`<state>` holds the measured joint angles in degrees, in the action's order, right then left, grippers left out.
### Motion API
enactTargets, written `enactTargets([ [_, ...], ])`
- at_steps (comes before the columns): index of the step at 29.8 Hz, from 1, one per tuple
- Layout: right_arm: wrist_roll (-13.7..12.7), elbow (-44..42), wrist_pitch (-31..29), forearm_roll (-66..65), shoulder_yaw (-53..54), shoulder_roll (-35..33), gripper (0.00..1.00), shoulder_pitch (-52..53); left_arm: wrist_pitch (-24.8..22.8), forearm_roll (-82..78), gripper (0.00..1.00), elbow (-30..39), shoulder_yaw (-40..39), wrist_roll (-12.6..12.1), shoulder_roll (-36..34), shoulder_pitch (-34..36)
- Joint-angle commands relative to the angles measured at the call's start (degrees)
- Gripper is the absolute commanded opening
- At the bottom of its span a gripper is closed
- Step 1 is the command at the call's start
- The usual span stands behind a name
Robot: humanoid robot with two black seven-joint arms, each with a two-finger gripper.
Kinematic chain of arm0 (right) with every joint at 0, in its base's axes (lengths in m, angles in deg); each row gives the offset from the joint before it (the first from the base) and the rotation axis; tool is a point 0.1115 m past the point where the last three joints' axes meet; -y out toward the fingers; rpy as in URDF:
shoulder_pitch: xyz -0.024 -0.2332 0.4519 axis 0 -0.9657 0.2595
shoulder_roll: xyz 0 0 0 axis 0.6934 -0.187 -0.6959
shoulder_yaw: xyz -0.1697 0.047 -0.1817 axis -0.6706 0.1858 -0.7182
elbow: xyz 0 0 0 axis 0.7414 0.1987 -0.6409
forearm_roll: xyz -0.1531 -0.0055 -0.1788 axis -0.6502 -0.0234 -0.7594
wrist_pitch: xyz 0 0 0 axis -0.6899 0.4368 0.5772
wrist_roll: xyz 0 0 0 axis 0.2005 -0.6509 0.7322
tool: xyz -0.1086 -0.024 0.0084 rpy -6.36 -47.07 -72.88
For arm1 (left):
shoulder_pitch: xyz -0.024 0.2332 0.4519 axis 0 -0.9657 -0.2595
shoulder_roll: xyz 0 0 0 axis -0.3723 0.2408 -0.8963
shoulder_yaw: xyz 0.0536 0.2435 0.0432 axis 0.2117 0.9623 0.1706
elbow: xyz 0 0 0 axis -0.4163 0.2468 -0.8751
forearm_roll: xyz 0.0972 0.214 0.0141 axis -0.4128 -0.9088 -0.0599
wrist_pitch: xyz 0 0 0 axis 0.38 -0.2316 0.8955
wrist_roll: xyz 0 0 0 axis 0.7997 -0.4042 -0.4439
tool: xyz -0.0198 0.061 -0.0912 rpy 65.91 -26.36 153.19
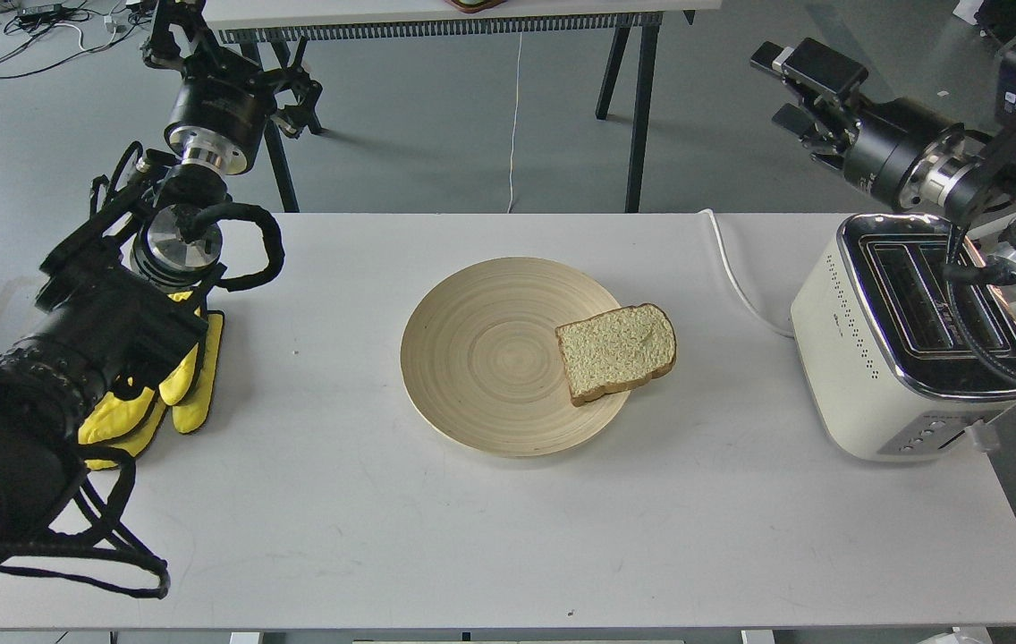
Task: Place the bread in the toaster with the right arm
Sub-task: 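Move the right gripper toward the bread slice in the wooden bowl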
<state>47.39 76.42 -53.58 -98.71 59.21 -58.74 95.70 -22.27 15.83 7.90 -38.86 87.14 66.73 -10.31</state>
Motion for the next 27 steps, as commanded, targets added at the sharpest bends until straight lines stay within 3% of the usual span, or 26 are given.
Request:
enactTargets([
  [1, 0.0, -1.5, 2.6, -7.5, -4.5, 0.9, 0.94, 0.2, -0.3, 0.0, 1.0, 0.0, 0.0, 0.0, 0.0, -0.1],
  [10, -0.4, -6.1, 3.4, -10.7, -15.3, 8.1, 0.85, 0.1, -0.7, 0.0, 1.0, 0.1, 0.0, -0.2, 0.0, -0.3],
  [14, -1.2, -7.2, 6.6, -10.7, -20.3, 10.0, 0.82, -1.0, -0.7, 0.0, 1.0, 0.1, 0.0, -0.2, 0.0, -0.2],
  [18, -2.8, -7.8, 7.4, -10.6, -20.8, 10.1, 0.81, -2.0, -0.6, 0.0, 1.0, 0.1, 0.0, -0.1, 0.0, -0.2],
  [23, -2.8, -10.1, 7.6, -10.2, -20.8, 10.8, 0.79, -3.5, -0.7, 0.0, 1.0, 0.3, 0.0, -0.1, 0.2, -0.2],
  [27, -2.9, -13.1, 9.0, -9.9, -20.7, 15.3, 0.77, -5.0, -0.7, 0.0, 1.0, 0.3, 0.0, -0.1, 0.2, -0.2],
])
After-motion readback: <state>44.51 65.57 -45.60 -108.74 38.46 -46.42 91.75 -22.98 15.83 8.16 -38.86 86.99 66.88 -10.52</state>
